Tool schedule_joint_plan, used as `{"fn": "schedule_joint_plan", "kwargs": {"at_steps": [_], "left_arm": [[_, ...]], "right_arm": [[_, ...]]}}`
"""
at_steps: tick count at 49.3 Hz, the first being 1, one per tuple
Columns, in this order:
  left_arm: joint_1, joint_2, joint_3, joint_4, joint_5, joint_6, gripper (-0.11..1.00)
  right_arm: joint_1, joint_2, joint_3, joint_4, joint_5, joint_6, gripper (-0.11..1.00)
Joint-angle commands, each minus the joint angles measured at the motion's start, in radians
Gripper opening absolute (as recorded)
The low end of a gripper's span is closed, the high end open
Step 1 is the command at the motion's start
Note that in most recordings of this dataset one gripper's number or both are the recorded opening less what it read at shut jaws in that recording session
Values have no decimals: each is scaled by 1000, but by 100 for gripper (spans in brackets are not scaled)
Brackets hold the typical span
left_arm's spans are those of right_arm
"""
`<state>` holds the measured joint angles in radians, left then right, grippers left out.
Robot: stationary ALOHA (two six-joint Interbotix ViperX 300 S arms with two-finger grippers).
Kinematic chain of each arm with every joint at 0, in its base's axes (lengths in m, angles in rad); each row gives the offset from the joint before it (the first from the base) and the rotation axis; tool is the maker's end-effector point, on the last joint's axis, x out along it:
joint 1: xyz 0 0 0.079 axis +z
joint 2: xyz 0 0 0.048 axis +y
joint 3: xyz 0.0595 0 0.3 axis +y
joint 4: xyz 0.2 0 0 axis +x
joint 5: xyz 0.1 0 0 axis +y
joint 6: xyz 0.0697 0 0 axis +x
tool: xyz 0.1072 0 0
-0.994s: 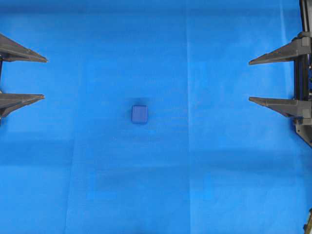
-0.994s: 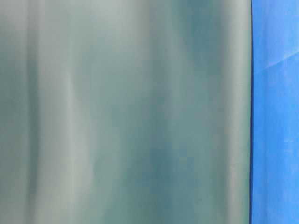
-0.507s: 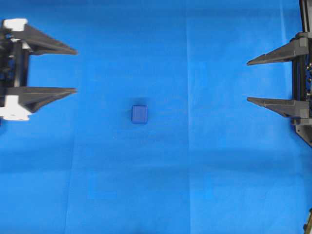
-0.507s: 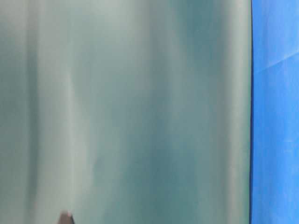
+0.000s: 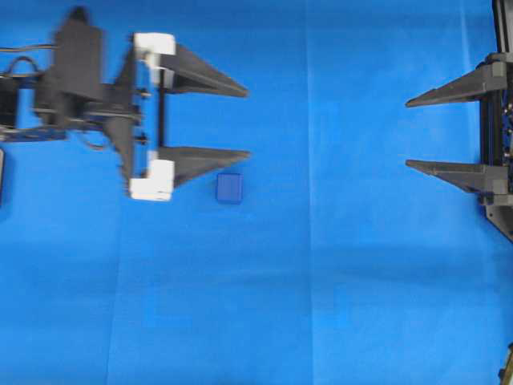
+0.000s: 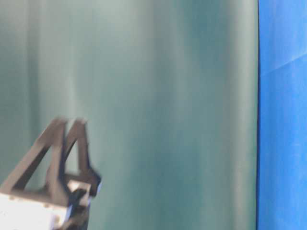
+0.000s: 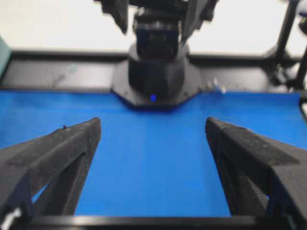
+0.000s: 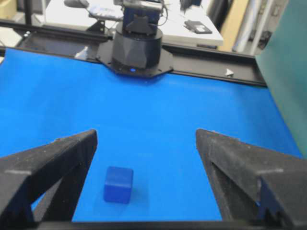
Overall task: Handover the blue block to the right arm after grasping it with the left arm, then place it in the designated position.
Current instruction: 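Move the left gripper over the blue cube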
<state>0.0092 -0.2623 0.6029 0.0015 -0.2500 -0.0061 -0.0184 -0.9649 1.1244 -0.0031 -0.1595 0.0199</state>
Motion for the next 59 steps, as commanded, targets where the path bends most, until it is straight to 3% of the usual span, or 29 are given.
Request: {"fn": "schedule_joint_plan", "kwargs": {"at_steps": [1,22,47,59], "left_arm": [[-3,95,-77,2,46,2,93],[-17,114,-124,0,166,-2,93],[-49,170,-391,2,894,-55,93],[-54,233,-502,2,1081,-64,93]], "right_arm": [[-2,6,-26,2,-9,-2,97],[-3,6,-26,2,-6,-2,97],[-3,8,-26,3,-5,-2,97],[-3,11,-25,2,-3,-2,97]]}}
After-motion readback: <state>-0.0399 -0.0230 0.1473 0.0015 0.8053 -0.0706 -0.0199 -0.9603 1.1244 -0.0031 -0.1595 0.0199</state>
